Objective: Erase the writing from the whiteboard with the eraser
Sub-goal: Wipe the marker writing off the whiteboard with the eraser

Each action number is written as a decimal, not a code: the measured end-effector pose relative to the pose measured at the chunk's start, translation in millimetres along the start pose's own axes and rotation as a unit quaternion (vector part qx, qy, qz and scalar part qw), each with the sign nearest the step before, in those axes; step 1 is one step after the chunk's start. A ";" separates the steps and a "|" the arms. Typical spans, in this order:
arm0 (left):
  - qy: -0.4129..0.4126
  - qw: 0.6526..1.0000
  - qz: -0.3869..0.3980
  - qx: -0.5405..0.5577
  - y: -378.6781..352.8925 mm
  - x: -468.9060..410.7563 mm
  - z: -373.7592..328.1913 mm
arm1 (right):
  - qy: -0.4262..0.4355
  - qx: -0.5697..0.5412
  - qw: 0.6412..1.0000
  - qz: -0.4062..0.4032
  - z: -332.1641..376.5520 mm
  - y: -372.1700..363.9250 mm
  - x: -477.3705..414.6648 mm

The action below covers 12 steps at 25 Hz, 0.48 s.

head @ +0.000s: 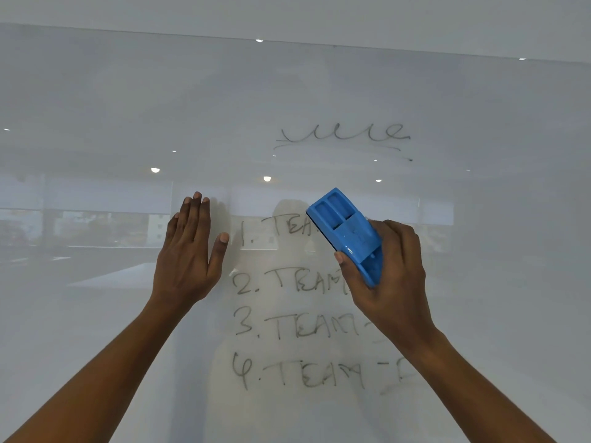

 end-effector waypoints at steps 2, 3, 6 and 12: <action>0.001 1.000 -0.005 0.003 -3.6 -9.2 2.3 | -0.002 0.007 1.000 0.000 -3.6 -1.4 -2.6; 0.000 1.000 -0.007 0.004 -6.0 -13.4 3.2 | -0.002 0.012 1.000 0.001 -6.3 -2.4 -3.3; -0.003 1.000 -0.023 -0.006 -13.6 -24.2 5.6 | -0.004 0.020 1.000 0.006 -15.7 -6.4 -5.0; 0.000 0.999 -0.051 -0.001 -30.1 -35.6 9.4 | -0.008 0.030 0.999 0.009 -36.6 -17.5 -1.9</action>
Point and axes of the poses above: each hand's wrist, its own x-axis away from the middle knuckle, its own y-axis out of the back of the hand, z = x × y, the point moved 3 cm from there along -x, towards the middle knuckle, and after that the axes turned 15 degrees about z, right-handed, at the moved point
